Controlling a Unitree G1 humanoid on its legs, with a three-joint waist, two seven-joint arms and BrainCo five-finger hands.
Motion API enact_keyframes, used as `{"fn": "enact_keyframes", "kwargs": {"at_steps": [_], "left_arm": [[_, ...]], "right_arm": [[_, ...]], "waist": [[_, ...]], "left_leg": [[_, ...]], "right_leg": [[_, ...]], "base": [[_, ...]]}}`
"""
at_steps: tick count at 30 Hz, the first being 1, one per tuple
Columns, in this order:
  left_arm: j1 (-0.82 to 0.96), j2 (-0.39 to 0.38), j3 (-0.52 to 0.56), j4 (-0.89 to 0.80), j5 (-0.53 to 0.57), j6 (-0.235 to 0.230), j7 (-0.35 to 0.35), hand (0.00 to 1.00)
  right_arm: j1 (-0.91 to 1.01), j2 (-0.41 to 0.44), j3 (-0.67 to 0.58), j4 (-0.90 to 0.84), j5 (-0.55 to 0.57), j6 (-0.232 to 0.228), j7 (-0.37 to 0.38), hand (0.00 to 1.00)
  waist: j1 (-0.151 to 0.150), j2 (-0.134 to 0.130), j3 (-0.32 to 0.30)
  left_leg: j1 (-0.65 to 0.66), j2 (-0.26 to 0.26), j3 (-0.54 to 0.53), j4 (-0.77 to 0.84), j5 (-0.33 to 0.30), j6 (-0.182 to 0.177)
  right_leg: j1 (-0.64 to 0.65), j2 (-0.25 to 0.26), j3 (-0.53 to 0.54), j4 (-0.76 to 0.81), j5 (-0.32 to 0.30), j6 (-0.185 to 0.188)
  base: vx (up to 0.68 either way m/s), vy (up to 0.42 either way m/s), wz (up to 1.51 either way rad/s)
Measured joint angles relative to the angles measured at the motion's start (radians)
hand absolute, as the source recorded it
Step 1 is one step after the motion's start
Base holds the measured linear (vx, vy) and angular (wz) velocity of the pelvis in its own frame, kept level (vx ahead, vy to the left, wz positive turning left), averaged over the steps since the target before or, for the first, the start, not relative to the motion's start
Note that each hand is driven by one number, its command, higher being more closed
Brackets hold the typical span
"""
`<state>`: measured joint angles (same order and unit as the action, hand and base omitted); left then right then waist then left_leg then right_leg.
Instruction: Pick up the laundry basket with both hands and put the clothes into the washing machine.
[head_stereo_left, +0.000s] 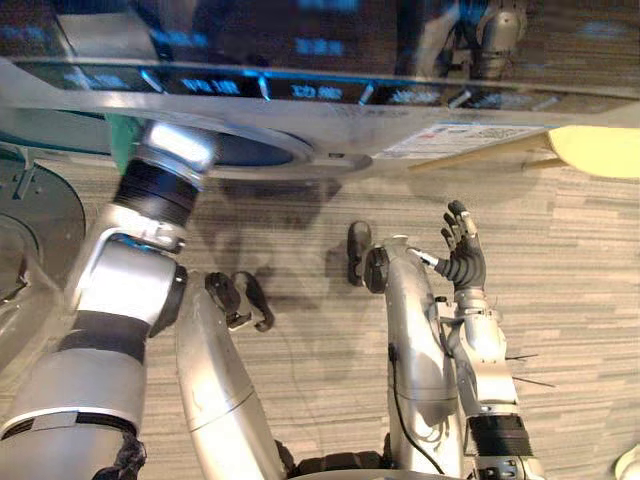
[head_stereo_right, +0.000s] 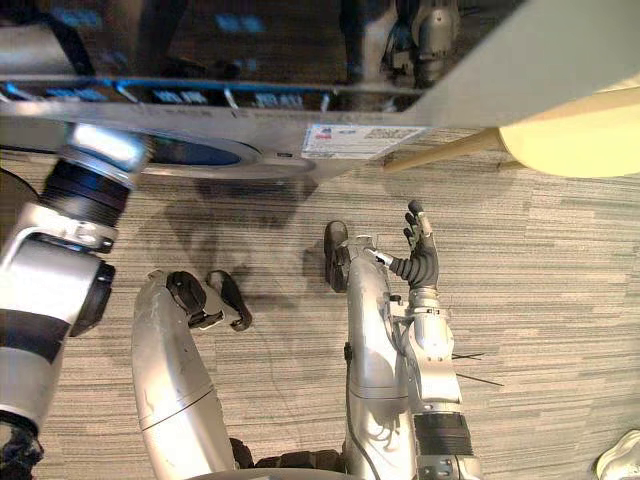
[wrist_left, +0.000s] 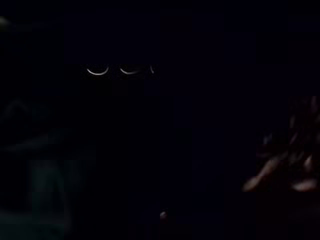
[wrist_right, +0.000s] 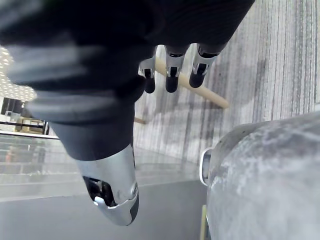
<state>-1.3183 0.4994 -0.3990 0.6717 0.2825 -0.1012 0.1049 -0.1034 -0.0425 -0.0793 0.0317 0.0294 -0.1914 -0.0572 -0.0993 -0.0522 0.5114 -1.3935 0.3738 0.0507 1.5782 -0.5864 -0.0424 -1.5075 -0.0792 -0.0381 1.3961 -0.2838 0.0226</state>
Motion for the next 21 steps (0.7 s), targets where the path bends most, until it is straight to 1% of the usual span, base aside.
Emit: {"fn": "enact_keyframes", "kwargs": {"at_steps": [1,2,3,4,5,7,9,10,11,12,13,14,15,17,18,19,20,21], "left_arm": [[0.0,-0.006,0.002,0.0,0.048,0.008,0.0,0.0],[0.005,-0.005,0.021,-0.003,0.048,0.008,0.0,0.0],[0.008,-0.001,0.031,-0.006,0.041,0.008,0.002,0.0],[0.021,0.008,0.07,-0.017,0.02,0.007,0.005,0.0],[0.051,0.027,0.109,-0.046,-0.014,0.005,0.014,0.0],[0.106,0.043,0.162,-0.098,-0.045,0.003,0.037,0.0],[0.193,0.056,0.217,-0.165,-0.042,0.003,0.077,0.0],[0.217,0.057,0.232,-0.18,-0.036,0.005,0.085,0.0],[0.242,0.055,0.247,-0.204,-0.001,0.019,0.1,0.0],[0.292,0.052,0.271,-0.262,0.076,0.048,0.126,0.0],[0.338,0.045,0.292,-0.309,0.116,0.064,0.137,0.0],[0.405,0.012,0.337,-0.378,0.158,0.082,0.148,0.0],[0.488,-0.057,0.382,-0.458,0.174,0.097,0.168,0.0],[0.576,-0.123,0.424,-0.52,0.176,0.097,0.185,0.0],[0.644,-0.18,0.45,-0.549,0.166,0.095,0.197,0.0],[0.698,-0.225,0.462,-0.562,0.124,0.088,0.207,0.0],[0.771,-0.285,0.481,-0.587,0.074,0.077,0.211,0.0],[0.815,-0.328,0.492,-0.596,0.045,0.066,0.225,0.0]], "right_arm": [[0.014,0.003,0.0,-0.01,0.003,-0.004,0.006,0.0],[0.033,0.004,0.001,-0.018,0.012,-0.012,0.011,0.0],[0.04,0.003,0.001,-0.019,0.017,-0.016,0.013,0.0],[0.051,0.005,0.003,-0.019,0.023,-0.021,0.014,0.0],[0.066,0.007,0.014,-0.018,0.03,-0.021,0.014,0.0],[0.091,0.008,0.022,-0.019,0.03,-0.022,0.014,0.0],[0.109,0.015,0.021,-0.019,0.029,-0.023,0.013,0.0],[0.11,0.017,0.022,-0.02,0.029,-0.023,0.013,0.0],[0.11,0.018,0.022,-0.021,0.027,-0.023,0.013,0.0],[0.11,0.018,0.023,-0.026,0.017,-0.023,0.013,0.0],[0.111,0.019,0.029,-0.03,0.015,-0.023,0.013,0.0],[0.115,0.023,0.045,-0.038,0.004,-0.023,0.012,0.0],[0.131,0.036,0.06,-0.046,-0.012,-0.023,0.012,0.0],[0.144,0.042,0.084,-0.046,-0.023,-0.022,0.012,0.0],[0.153,0.047,0.09,-0.046,-0.035,-0.022,0.012,0.0],[0.159,0.049,0.09,-0.046,-0.048,-0.021,0.009,0.0],[0.16,0.05,0.09,-0.046,-0.059,-0.018,0.007,0.0],[0.16,0.054,0.089,-0.045,-0.063,-0.019,0.002,0.0]], "waist": [[0.0,0.0,0.0],[0.001,-0.003,-0.002],[0.002,-0.004,-0.002],[0.003,-0.01,-0.006],[0.003,-0.019,-0.012],[0.003,-0.032,-0.024],[0.004,-0.033,-0.027],[0.006,-0.033,-0.027],[0.005,-0.033,-0.028],[0.007,-0.033,-0.028],[0.009,-0.033,-0.028],[0.02,-0.033,-0.028],[0.032,-0.033,-0.056],[0.04,-0.032,-0.086],[0.052,-0.032,-0.103],[0.06,-0.032,-0.118],[0.064,-0.031,-0.131],[0.066,-0.031,-0.135]], "left_leg": [[-0.001,-0.006,-0.005,0.002,0.0,0.0],[-0.001,-0.008,-0.009,0.005,0.0,-0.001],[-0.002,-0.008,-0.012,0.006,0.0,-0.002],[-0.003,-0.008,-0.017,0.007,0.002,-0.004],[-0.004,-0.01,-0.022,0.009,0.002,-0.006],[-0.004,-0.013,-0.028,0.008,0.003,-0.01],[-0.003,-0.027,-0.048,0.008,0.006,-0.018],[-0.002,-0.029,-0.055,0.007,0.007,-0.02],[0.0,-0.031,-0.058,0.006,0.008,-0.022],[0.004,-0.04,-0.063,0.0,0.011,-0.026],[0.011,-0.045,-0.065,-0.005,0.012,-0.028],[0.023,-0.047,-0.067,-0.011,0.012,-0.029],[0.022,-0.062,-0.069,-0.029,0.017,-0.037],[0.021,-0.068,-0.073,-0.047,0.022,-0.045],[0.027,-0.07,-0.077,-0.061,0.024,-0.05],[0.033,-0.077,-0.079,-0.075,0.029,-0.055],[0.04,-0.08,-0.08,-0.092,0.036,-0.059],[0.049,-0.082,-0.081,-0.101,0.039,-0.063]], "right_leg": [[0.0,-0.007,-0.003,0.008,-0.006,-0.004],[0.0,-0.01,-0.005,0.017,-0.014,-0.009],[0.0,-0.01,-0.007,0.019,-0.017,-0.007],[0.0,-0.012,-0.011,0.024,-0.025,-0.005],[0.001,-0.014,-0.013,0.032,-0.032,-0.009],[0.001,-0.022,-0.021,0.041,-0.041,-0.017],[0.016,-0.032,-0.034,0.051,-0.051,-0.027],[0.022,-0.036,-0.041,0.051,-0.053,-0.031],[0.026,-0.04,-0.046,0.051,-0.055,-0.034],[0.034,-0.046,-0.048,0.051,-0.06,-0.034],[0.044,-0.049,-0.049,0.05,-0.065,-0.031],[0.057,-0.054,-0.054,0.048,-0.072,-0.031],[0.058,-0.067,-0.058,0.045,-0.08,-0.036],[0.06,-0.073,-0.066,0.035,-0.084,-0.04],[0.069,-0.077,-0.074,0.027,-0.087,-0.044],[0.077,-0.08,-0.079,0.02,-0.089,-0.047],[0.088,-0.08,-0.084,0.008,-0.09,-0.047],[0.099,-0.08,-0.088,0.001,-0.09,-0.047]], "base": [[0.0,-0.01,0.18],[0.0,-0.014,0.15],[-0.01,-0.025,0.1],[0.0,-0.031,0.08],[0.0,-0.026,0.1],[0.01,-0.028,0.13],[0.02,-0.033,0.23],[0.02,-0.024,0.21],[0.02,-0.014,0.16],[0.02,-0.012,0.2],[0.03,-0.022,0.21],[0.03,-0.025,0.26],[0.05,-0.038,0.27],[0.05,-0.034,0.2],[0.05,-0.033,0.14],[0.07,-0.042,0.18],[0.08,-0.046,0.17],[0.06,-0.035,0.13]]}}
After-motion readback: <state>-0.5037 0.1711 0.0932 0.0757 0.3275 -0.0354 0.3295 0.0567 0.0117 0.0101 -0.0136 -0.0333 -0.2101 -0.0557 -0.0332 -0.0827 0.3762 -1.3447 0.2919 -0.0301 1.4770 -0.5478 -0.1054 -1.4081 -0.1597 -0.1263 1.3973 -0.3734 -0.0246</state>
